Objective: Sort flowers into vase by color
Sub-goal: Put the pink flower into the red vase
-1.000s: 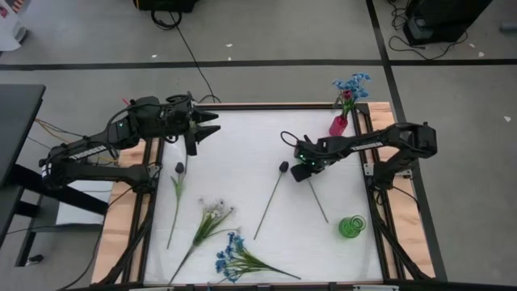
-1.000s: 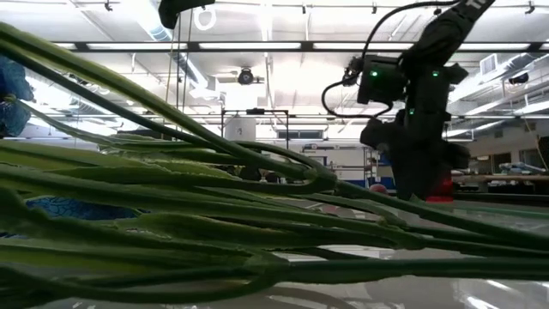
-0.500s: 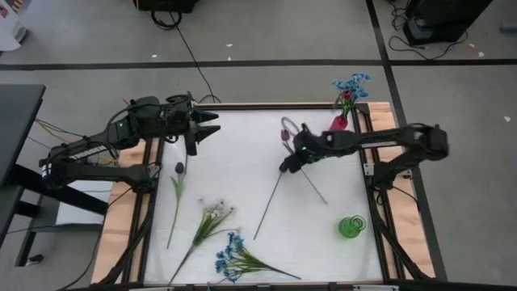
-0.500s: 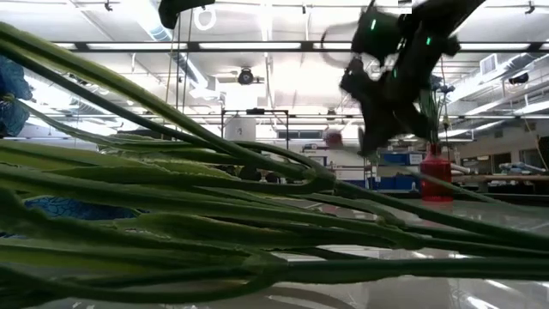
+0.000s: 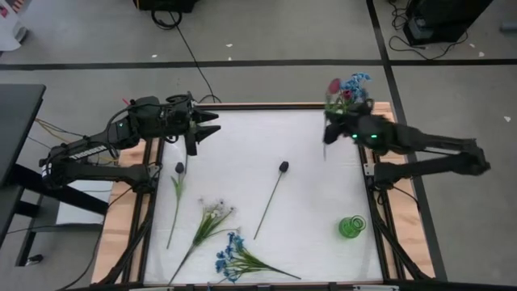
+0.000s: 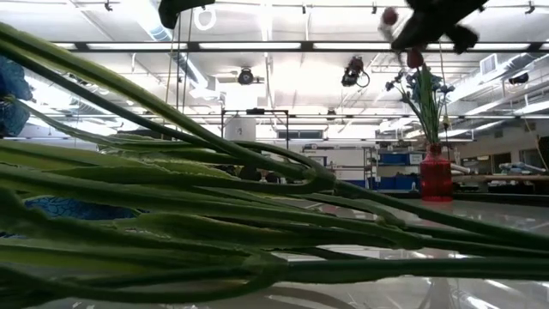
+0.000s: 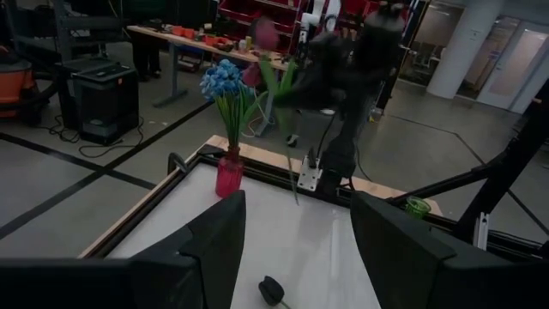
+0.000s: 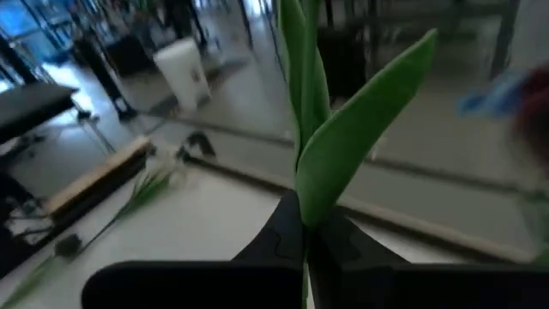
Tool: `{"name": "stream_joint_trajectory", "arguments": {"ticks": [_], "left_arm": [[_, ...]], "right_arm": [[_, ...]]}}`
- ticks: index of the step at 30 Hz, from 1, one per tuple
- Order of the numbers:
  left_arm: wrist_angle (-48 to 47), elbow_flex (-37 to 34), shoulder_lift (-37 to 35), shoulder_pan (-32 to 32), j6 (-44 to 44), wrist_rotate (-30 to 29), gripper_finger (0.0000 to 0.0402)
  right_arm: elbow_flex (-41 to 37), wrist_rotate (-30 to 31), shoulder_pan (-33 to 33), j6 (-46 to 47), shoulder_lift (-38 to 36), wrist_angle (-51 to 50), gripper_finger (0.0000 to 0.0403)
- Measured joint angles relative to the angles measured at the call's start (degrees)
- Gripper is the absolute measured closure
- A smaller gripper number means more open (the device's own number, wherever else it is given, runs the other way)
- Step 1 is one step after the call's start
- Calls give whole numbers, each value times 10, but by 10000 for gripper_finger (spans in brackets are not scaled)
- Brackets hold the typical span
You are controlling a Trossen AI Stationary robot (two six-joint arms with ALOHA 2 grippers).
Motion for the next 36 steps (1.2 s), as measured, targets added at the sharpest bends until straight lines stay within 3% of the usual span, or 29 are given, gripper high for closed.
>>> {"name": "stream_joint_trajectory", "arguments": {"ticks": [3, 8, 17, 21, 31, 36], "left_arm": [[0, 0, 0, 0, 0, 0, 184], [0, 0, 0, 0, 0, 0, 184], [0, 0, 0, 0, 0, 0, 184], [0, 0, 0, 0, 0, 0, 184], [0, 0, 0, 0, 0, 0, 184], [0, 0, 0, 0, 0, 0, 184]], "right_arm": [[0, 47, 20, -51, -60, 3, 397], [0, 183, 46, -140, -135, 3, 396], [-14, 295, 40, -262, -199, 46, 395], [-63, 245, 18, -281, -208, 133, 395], [-203, 219, -65, -398, -208, 451, 394], [-233, 209, -103, -395, -204, 474, 394]]}}
